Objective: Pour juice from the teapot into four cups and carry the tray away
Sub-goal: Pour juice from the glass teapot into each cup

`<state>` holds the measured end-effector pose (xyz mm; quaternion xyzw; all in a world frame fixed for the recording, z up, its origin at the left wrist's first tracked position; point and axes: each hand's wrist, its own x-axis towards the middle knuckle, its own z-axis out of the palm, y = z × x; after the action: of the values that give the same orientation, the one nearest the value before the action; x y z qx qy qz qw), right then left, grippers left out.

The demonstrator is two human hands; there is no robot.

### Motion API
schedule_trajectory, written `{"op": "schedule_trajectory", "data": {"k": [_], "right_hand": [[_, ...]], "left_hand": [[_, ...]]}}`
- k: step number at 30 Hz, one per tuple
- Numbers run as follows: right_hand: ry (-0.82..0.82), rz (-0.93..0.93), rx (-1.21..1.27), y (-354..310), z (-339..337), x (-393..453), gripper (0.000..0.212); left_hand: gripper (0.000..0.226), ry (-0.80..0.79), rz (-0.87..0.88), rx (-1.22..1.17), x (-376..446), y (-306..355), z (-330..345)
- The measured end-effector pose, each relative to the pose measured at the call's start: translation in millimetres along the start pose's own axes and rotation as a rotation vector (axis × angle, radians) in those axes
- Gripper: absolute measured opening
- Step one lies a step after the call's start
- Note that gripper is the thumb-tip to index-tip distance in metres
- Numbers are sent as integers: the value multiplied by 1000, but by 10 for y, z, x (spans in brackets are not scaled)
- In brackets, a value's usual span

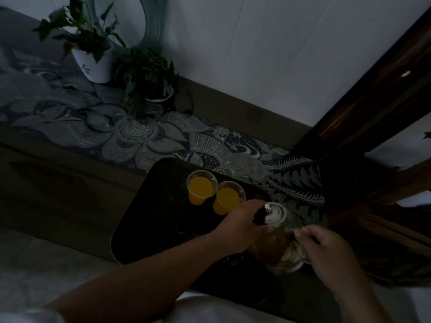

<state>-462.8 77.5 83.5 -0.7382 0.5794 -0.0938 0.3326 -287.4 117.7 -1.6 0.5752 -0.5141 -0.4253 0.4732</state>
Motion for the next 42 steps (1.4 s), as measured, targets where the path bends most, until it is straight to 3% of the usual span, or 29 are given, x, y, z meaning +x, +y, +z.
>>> {"op": "schedule_trajectory", "data": {"k": [16, 24, 34, 42], "right_hand": [[74, 43, 285, 381, 230, -113, 25], [143, 50, 361, 485, 88, -293, 22], [273, 149, 224, 389, 84, -710, 25], [352, 219, 90, 200, 284, -1084, 40]], "left_hand": [[61, -72, -5, 275, 41, 75, 71], [66, -114, 44, 267, 20, 249, 206], [69, -209, 57, 193, -252, 322, 246], [66, -311, 24, 81, -530, 183, 186]]}}
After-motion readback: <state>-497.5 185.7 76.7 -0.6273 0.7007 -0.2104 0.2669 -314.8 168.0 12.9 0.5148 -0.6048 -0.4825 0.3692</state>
